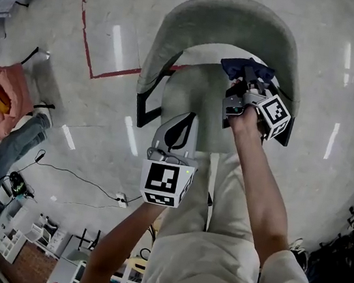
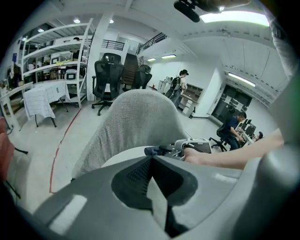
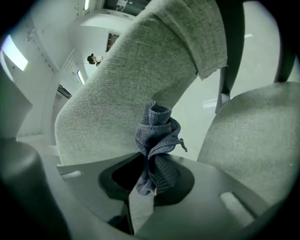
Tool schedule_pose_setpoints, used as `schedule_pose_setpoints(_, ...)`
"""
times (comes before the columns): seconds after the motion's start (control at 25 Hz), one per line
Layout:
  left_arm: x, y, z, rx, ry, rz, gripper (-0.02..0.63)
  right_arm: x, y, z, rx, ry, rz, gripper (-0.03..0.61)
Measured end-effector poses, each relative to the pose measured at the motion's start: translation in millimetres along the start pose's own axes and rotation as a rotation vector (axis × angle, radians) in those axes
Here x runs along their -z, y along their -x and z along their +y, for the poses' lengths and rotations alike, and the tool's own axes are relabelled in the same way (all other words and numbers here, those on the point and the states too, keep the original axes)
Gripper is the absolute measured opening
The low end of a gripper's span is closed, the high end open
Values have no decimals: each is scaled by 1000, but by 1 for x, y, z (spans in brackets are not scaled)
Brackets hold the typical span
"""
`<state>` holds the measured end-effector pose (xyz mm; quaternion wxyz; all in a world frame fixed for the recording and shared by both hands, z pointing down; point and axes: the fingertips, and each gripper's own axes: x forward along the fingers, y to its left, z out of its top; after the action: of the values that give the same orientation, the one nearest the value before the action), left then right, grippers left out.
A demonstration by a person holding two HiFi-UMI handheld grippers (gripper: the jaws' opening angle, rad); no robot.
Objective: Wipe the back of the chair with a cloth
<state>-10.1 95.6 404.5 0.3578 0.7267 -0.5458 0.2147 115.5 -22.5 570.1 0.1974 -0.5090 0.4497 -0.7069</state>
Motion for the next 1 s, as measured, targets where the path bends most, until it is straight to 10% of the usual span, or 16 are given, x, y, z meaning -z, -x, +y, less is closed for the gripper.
schedule_pose_setpoints(1.0, -28, -31, 14, 14, -11, 12, 0, -13, -33, 9, -29, -104, -49, 87)
